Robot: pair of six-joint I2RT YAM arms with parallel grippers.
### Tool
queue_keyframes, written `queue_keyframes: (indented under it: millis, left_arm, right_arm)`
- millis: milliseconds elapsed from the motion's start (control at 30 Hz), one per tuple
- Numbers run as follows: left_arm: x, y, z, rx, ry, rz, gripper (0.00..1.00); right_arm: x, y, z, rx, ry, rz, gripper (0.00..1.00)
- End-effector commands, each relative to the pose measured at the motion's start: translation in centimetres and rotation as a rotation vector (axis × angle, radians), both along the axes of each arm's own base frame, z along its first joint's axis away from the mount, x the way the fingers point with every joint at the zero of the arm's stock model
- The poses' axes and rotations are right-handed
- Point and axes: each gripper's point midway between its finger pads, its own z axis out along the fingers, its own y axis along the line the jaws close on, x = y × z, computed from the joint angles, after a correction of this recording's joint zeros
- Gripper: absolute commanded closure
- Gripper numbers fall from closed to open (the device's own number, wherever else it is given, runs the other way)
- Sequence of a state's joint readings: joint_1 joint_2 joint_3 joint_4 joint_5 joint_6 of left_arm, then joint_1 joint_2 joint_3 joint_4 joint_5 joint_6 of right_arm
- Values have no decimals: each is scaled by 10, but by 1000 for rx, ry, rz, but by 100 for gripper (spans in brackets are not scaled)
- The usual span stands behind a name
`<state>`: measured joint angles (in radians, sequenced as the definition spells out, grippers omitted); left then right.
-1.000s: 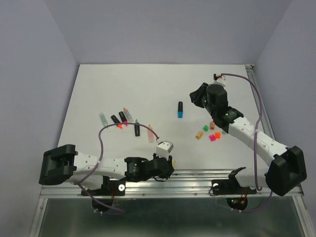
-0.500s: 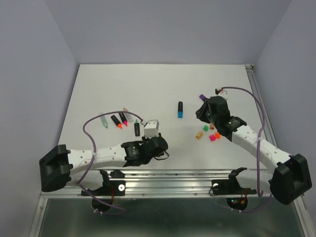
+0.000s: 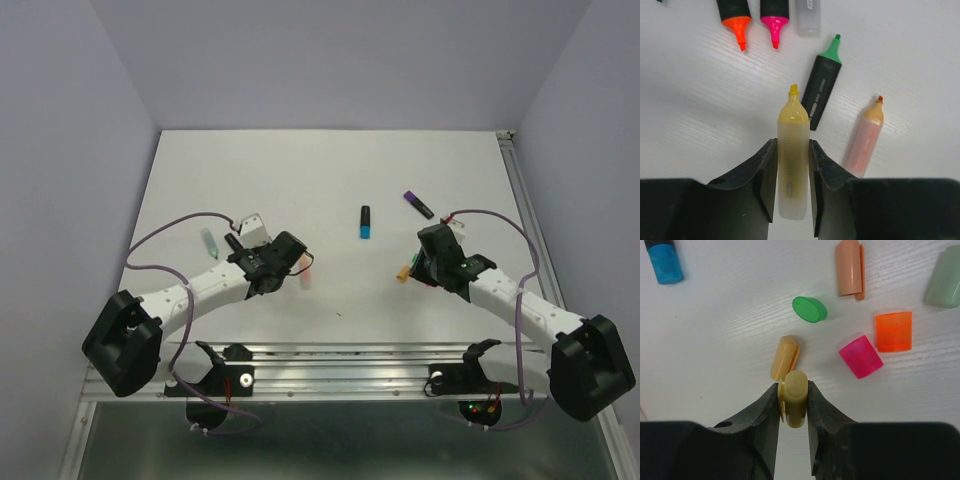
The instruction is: Open the pen caps
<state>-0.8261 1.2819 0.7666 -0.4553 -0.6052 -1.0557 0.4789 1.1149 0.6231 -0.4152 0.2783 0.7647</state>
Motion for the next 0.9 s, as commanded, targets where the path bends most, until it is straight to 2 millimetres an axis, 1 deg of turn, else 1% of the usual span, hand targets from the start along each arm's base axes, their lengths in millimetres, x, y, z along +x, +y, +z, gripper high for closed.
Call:
queue_keyframes:
  millis: [0,67,100,167,300,333,367,400,467,567,600,667,700,767,833,867]
  left_arm:
    - [5,40,-4,67,0,126,100]
    - [10,50,-5,69,4,151,100]
    - [9,53,-7,71,12,147,100]
    - [14,59,-8,61,7,165,100]
    - [16,65,-22,49,48,148,99]
    - [14,68,-26,58,62,152,97]
    - [14,70,-29,63,71,158,92]
    - [15,72,-32,71,82,162,92]
    - [15,74,-35,80,95,165,90]
    - [15,74,-41,87,111,165,89]
    - [15,75,-42,94,119,164,82]
    - [17,74,-41,91,118,163,75]
    - [18,73,-40,86,116,160,63]
    - [20,70,-36,75,107,153,49]
    - [21,69,-32,67,97,149,44]
    - [21,69,-31,69,96,144,39]
  right_arm:
    - [-3,-15,-19,-59,47,-67,89]
    - [-3,-13,-23,-59,55,-69,89]
    - [-3,-14,-26,-64,63,-70,88]
    - [-4,-17,-30,-79,76,-81,87]
    - [-5,-22,-33,-100,90,-108,75]
    - [-6,-22,-34,-101,92,-111,72]
    - [-6,-22,-34,-101,95,-108,69]
    - [-7,-22,-35,-98,98,-111,65]
    - [-7,-22,-34,-100,100,-113,61]
    - [-7,-22,-35,-101,103,-114,55]
    - [-7,-22,-35,-100,107,-114,51]
    - [-8,-22,-34,-99,109,-112,49]
    - [-7,-21,-32,-95,105,-110,46]
    - [-7,-19,-28,-87,101,-102,46]
    - [-4,-16,-18,-64,73,-95,43]
    - [-3,-14,-14,-58,63,-83,42]
